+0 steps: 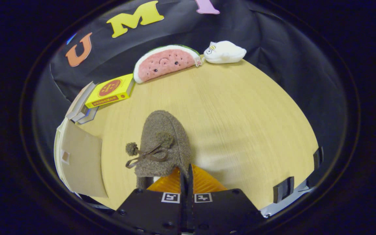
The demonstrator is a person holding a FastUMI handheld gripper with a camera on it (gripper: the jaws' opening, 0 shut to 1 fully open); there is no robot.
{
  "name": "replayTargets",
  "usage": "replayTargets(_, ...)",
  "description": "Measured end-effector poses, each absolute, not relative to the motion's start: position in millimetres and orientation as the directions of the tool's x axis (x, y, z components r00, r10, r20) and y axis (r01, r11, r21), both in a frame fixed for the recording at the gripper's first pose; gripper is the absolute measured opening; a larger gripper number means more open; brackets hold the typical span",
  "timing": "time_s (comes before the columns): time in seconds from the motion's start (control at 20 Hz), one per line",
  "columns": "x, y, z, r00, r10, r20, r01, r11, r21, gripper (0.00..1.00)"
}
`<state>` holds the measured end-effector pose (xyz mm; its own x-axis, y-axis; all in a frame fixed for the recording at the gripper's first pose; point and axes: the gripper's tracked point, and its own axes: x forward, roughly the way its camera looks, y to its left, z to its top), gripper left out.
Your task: Open the storage box then place both shoes into the box .Put the left shoe in first, then the right shoe, with the right side of both shoes facing outward in a uniform manner.
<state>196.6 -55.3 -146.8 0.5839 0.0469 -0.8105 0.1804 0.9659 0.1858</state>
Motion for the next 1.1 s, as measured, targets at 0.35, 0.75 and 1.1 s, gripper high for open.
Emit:
replayTargets(0.35,178,-1,-68,0.652,0.082,-0.754,0.109,0.974,0.200,0.01)
replayTargets(0.75,166,117,-10,0.680,0.177,-0.712,-0.025,0.976,0.219,0.01)
replayTargets(1.1,163,235,2,0.669,0.270,-0.692,-0.130,0.960,0.248,0.01)
